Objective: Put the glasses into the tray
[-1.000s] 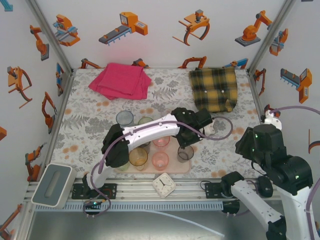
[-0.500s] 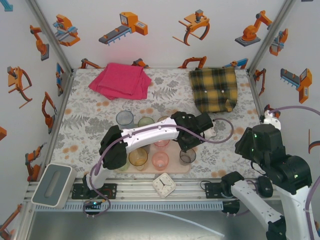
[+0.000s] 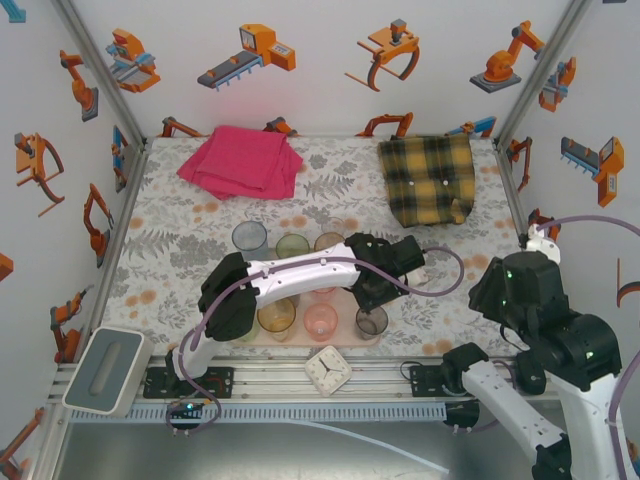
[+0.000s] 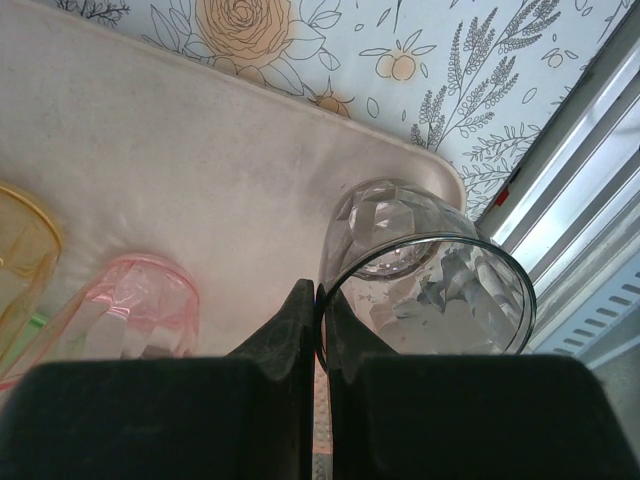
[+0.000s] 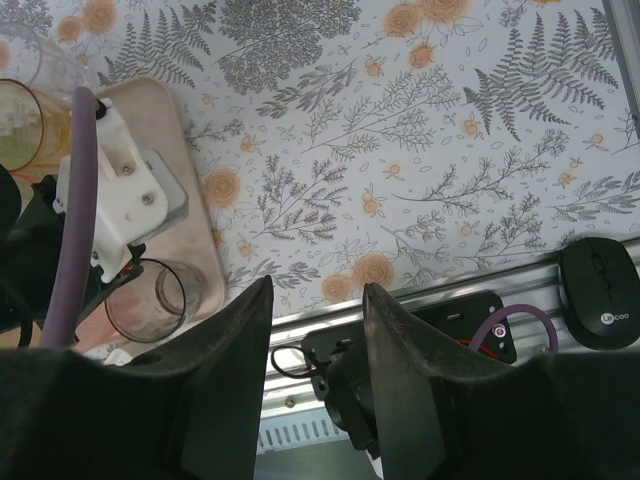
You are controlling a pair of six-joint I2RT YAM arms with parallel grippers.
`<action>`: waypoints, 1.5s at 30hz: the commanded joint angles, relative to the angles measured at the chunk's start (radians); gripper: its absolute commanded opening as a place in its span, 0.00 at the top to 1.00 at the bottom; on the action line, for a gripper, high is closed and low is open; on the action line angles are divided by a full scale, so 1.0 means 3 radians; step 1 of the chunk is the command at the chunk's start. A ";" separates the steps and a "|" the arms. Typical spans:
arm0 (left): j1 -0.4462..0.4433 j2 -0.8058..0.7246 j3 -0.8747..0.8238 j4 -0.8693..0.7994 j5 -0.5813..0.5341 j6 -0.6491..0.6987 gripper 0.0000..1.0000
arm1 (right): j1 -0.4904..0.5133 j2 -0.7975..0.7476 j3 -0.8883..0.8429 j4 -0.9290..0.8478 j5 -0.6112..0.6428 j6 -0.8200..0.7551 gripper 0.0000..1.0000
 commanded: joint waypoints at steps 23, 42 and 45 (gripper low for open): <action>-0.0023 -0.0293 -0.0274 0.0135 0.0026 -0.0107 0.87 | -0.0017 0.0009 -0.0093 0.0095 -0.0046 0.0028 0.58; -0.0057 -0.0274 -0.0356 0.0157 0.0090 -0.0115 0.79 | -0.0016 0.0023 -0.0100 0.0111 -0.0055 0.0022 0.58; -0.0054 -0.0275 -0.0351 0.0155 0.0089 -0.0115 0.78 | -0.0016 0.0026 -0.0101 0.0116 -0.0050 0.0015 0.58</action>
